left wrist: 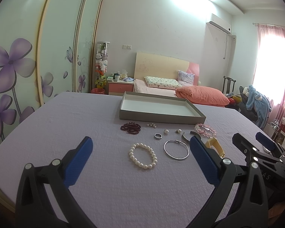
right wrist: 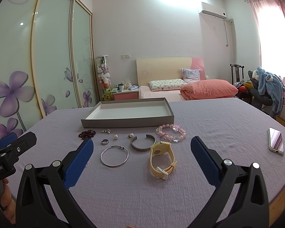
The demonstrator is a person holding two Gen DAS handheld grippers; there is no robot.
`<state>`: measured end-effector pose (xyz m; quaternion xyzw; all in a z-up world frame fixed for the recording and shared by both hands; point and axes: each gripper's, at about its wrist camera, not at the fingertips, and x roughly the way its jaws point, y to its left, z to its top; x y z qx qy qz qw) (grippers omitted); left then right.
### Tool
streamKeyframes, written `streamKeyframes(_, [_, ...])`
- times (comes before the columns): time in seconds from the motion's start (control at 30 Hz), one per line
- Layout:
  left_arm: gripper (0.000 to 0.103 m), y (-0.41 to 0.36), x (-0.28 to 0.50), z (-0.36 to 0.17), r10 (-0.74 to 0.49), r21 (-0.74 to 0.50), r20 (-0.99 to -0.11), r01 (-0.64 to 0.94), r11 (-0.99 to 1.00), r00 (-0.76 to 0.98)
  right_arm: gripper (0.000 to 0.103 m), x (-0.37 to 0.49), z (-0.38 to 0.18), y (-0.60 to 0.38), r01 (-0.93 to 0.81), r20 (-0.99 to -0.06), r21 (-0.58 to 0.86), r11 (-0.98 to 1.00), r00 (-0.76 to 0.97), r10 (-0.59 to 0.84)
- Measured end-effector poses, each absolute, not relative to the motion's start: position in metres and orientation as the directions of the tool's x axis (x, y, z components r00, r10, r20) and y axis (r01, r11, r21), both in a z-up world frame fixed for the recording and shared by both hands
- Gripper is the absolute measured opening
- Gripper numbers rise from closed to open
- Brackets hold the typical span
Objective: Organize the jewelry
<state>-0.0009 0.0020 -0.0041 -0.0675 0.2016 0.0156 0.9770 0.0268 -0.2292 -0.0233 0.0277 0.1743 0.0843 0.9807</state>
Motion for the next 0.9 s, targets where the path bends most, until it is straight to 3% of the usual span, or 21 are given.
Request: streamKeyframes(0.9, [0.099,0.0061,0.0010,-0.0074,0.009,-0.124,-0.413,-0.066,0.990,0.911,0.101,0.0313,-0.0303,-0.2324,-0.158,-0.365,0.096,0.983,0.913,0.182])
